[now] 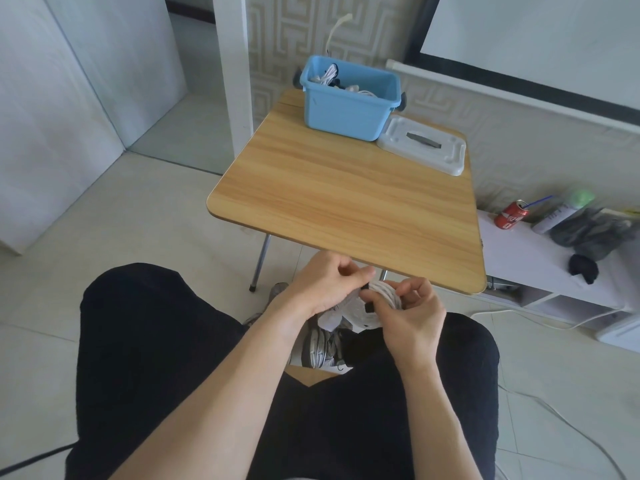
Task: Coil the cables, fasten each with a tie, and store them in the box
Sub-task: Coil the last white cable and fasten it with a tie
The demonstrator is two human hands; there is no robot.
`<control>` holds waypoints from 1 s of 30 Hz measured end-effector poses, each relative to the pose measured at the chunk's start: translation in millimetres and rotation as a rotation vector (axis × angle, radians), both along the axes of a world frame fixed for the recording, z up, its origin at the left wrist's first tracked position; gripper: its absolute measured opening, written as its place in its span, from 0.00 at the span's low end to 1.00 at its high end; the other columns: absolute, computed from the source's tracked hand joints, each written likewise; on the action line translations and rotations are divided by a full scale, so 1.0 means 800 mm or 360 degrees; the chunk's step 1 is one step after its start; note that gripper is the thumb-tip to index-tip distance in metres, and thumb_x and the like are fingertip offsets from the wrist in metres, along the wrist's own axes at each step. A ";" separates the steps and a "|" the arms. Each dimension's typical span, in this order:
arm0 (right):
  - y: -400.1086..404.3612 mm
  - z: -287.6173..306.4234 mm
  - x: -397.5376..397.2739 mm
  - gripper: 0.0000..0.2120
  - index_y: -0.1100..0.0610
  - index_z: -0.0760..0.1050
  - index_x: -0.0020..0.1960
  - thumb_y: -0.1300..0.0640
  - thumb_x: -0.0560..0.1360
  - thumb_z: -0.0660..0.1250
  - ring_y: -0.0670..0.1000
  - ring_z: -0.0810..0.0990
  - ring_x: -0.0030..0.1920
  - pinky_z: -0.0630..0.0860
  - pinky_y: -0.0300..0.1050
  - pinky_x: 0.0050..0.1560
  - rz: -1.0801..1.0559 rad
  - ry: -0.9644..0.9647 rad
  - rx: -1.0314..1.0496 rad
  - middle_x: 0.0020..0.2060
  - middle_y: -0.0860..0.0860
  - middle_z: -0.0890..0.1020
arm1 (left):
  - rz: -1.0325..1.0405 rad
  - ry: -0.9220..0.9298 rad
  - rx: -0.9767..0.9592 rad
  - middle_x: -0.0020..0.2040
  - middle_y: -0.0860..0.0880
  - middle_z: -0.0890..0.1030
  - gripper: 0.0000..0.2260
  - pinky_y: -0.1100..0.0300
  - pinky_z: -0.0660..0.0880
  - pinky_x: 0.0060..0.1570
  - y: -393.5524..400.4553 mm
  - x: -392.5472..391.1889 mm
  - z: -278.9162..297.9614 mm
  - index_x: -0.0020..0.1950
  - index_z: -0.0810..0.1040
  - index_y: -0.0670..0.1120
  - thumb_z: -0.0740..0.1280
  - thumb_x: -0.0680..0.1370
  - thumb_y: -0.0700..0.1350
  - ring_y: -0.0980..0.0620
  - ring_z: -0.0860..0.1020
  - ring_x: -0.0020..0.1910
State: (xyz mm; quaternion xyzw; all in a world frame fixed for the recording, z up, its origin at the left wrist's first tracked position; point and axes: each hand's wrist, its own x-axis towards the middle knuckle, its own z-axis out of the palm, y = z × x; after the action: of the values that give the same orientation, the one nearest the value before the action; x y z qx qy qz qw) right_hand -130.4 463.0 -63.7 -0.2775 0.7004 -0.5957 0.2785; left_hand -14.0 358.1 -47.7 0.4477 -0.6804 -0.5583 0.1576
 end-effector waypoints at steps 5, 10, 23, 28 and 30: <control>-0.002 0.007 -0.008 0.19 0.54 0.69 0.43 0.67 0.70 0.78 0.52 0.79 0.32 0.74 0.41 0.32 -0.0007 -0.0274 -0.0024 0.36 0.61 0.83 | -0.0212 -0.0008 -0.0118 0.42 0.54 0.86 0.12 0.58 0.80 0.49 0.001 0.000 0.004 0.50 0.85 0.50 0.68 0.79 0.57 0.59 0.82 0.41; -0.001 0.015 -0.015 0.19 0.55 0.67 0.43 0.67 0.71 0.77 0.46 0.77 0.27 0.71 0.36 0.27 0.0221 -0.0309 0.0002 0.33 0.52 0.81 | -0.0075 0.0108 0.0116 0.46 0.49 0.87 0.10 0.50 0.79 0.58 0.002 0.003 -0.002 0.49 0.82 0.47 0.71 0.79 0.53 0.51 0.84 0.49; -0.007 0.032 -0.010 0.14 0.42 0.82 0.50 0.57 0.70 0.80 0.39 0.80 0.59 0.75 0.39 0.55 0.0553 0.0456 0.0117 0.55 0.39 0.83 | 0.0130 0.0222 0.0230 0.35 0.45 0.85 0.06 0.53 0.78 0.48 0.002 0.013 0.011 0.45 0.81 0.42 0.72 0.78 0.44 0.53 0.82 0.34; -0.011 0.022 -0.010 0.08 0.47 0.85 0.45 0.60 0.73 0.76 0.42 0.84 0.47 0.74 0.32 0.46 0.0323 0.0423 0.0089 0.42 0.40 0.86 | 0.0098 0.0288 0.0409 0.37 0.42 0.85 0.05 0.51 0.79 0.46 0.003 0.012 0.008 0.44 0.79 0.42 0.70 0.79 0.42 0.48 0.83 0.36; -0.013 0.019 -0.008 0.06 0.48 0.85 0.45 0.60 0.74 0.76 0.44 0.84 0.45 0.74 0.30 0.43 0.0272 0.0392 0.0098 0.41 0.41 0.87 | 0.0126 0.0306 0.0451 0.36 0.44 0.84 0.04 0.51 0.78 0.46 0.005 0.009 0.007 0.44 0.78 0.43 0.69 0.79 0.41 0.48 0.82 0.36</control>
State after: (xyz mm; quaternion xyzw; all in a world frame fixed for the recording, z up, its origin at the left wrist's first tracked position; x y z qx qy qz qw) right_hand -137.2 452.9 -48.2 -0.3984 0.7209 -0.5096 0.2487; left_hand -6.9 362.1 -42.0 0.4364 -0.5586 -0.6822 0.1792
